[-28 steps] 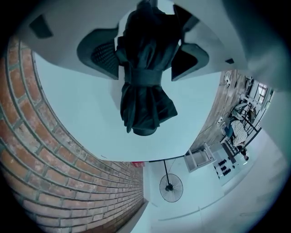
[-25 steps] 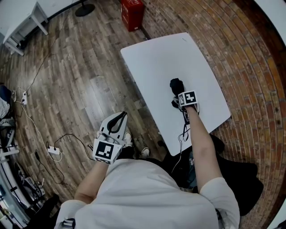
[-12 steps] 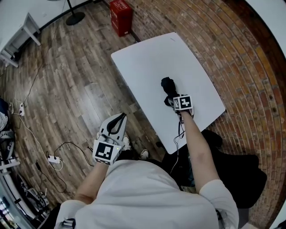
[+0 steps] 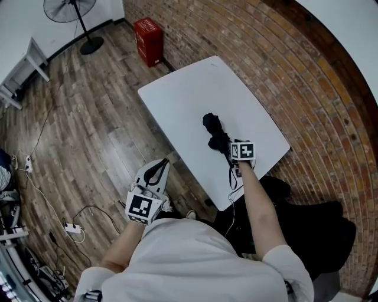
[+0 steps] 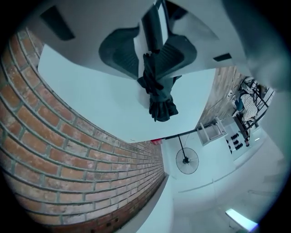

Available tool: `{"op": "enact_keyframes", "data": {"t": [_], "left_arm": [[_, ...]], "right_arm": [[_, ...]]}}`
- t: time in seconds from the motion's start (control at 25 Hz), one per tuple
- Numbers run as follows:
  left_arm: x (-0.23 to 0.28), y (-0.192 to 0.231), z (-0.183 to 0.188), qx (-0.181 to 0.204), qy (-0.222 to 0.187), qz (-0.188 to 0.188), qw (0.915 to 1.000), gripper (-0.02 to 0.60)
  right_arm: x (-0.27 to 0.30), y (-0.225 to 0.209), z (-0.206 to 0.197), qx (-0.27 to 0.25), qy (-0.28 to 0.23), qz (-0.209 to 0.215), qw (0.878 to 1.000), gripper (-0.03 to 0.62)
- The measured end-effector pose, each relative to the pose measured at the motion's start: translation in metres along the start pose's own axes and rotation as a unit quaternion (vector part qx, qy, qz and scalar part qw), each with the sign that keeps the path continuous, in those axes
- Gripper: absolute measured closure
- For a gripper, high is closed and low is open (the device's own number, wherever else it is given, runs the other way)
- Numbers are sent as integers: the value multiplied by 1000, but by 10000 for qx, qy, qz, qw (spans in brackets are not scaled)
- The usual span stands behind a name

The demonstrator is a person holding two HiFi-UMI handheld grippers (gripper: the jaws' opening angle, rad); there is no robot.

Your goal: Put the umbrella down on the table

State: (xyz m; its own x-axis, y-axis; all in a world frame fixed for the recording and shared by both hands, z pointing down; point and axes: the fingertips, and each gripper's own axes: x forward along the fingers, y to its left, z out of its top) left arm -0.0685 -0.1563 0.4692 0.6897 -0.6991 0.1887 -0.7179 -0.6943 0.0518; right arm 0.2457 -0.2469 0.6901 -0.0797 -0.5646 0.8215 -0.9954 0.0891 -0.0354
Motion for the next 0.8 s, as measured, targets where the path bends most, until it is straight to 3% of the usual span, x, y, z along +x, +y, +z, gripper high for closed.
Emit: {"op": "enact_keyframes", "data": {"t": [0.08,0.12,0.36,0.56,0.8], "left_arm": [[3,-3,5,34,-20,-30,10000,546],[4,-5,7,48,-35,-44,10000,546],[8,-11,13,84,-91,-48,9999,546],[4,-9,20,131,-169,39,9998,546],[0,4,34,172,-344,228,9990,546]], "right_arm": [[-7,-6,1,79,-113,-134,9998,557],[-10,-8,1,148,-175,-139,9996,569],[-25,-28,4,821,-682,-110,9942,574],[-50,-51,29,1334,-1397,-205,9810,576],[-100,-61,77,1241,-2338,-218,9641,576]]}}
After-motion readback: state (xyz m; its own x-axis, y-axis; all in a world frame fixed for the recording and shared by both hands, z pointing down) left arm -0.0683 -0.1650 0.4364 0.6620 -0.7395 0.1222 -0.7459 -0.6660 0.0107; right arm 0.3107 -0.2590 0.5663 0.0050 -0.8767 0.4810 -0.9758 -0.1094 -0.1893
